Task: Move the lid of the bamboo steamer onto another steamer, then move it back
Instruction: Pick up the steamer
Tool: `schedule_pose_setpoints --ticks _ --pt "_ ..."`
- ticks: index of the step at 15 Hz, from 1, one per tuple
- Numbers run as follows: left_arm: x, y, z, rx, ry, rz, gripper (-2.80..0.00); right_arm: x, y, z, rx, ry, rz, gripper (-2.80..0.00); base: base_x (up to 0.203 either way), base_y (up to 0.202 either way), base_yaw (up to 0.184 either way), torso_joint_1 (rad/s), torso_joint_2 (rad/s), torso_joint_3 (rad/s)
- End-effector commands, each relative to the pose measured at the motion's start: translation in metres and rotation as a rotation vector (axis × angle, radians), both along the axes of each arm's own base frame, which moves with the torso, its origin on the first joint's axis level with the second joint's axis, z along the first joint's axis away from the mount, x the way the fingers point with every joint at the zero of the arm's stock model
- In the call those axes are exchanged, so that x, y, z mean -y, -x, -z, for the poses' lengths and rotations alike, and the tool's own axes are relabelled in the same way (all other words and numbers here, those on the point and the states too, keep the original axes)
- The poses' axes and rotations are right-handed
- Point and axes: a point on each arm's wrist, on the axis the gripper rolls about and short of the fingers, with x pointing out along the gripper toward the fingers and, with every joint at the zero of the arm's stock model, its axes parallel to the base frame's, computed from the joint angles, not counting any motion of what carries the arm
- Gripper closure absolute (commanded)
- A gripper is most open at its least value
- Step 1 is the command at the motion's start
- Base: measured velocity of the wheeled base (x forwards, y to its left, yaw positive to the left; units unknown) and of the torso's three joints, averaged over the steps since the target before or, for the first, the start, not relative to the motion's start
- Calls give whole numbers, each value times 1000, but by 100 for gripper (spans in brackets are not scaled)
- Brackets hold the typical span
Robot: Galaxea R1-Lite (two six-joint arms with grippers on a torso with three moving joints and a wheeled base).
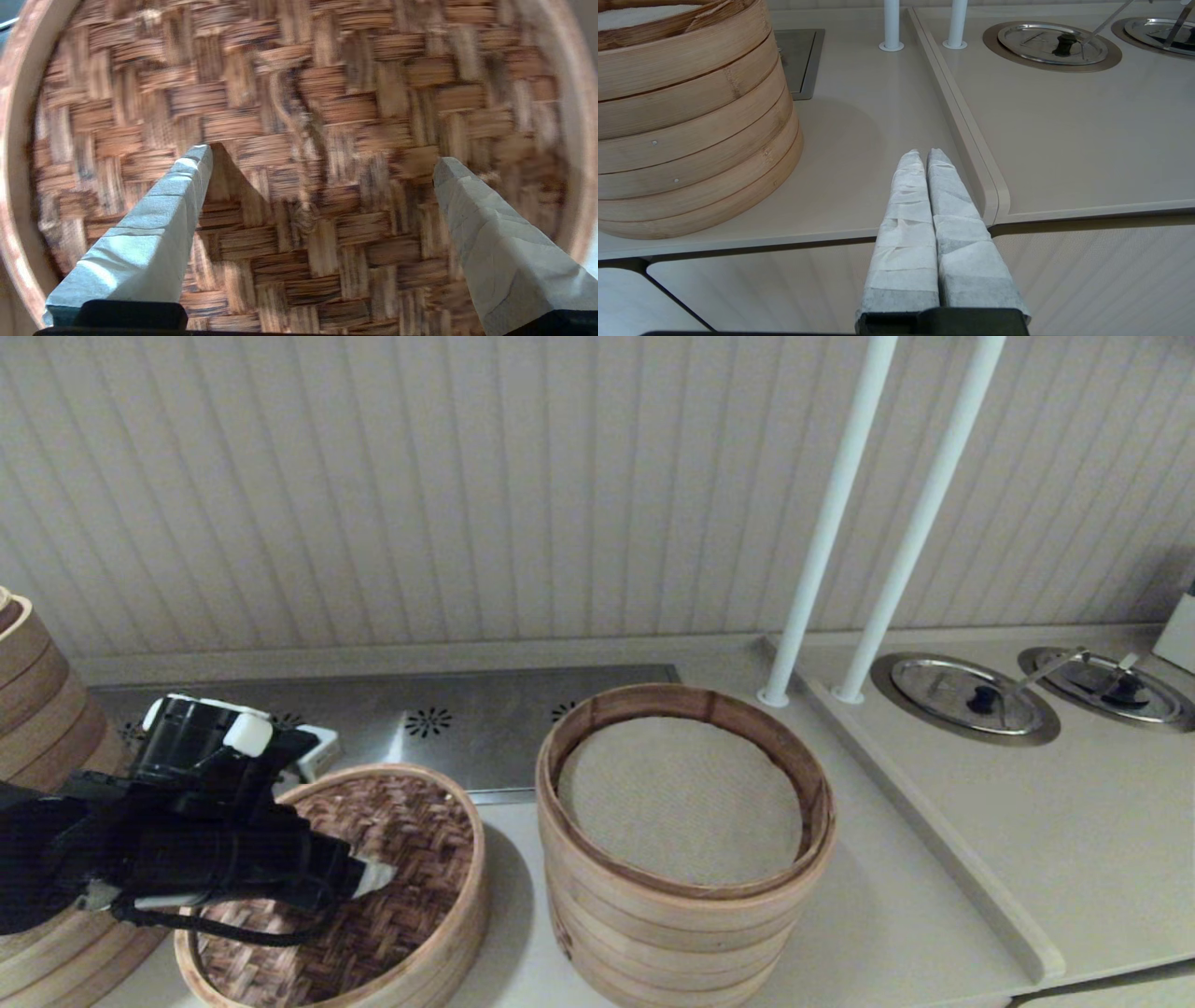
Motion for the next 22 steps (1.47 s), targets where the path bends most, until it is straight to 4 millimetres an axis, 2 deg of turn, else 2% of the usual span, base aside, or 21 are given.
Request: schedule_pose_setpoints --ticks 1,2,16,22 --pt "-1 1 3 -10 -7 -23 -280 0 0 1 -4 0 0 0 0 0 0 0 0 0" --pt "-1 1 3 -7 -11 -29 0 0 0 1 -5 0 0 0 0 0 0 0 0 0" --pt "0 -3 7 27 -4 -40 0 0 0 1 -5 0 0 0 0 0 0 0 0 0" --pt "0 -3 -5 102 4 -51 0 0 0 1 -4 0 1 0 0 0 0 0 0 0"
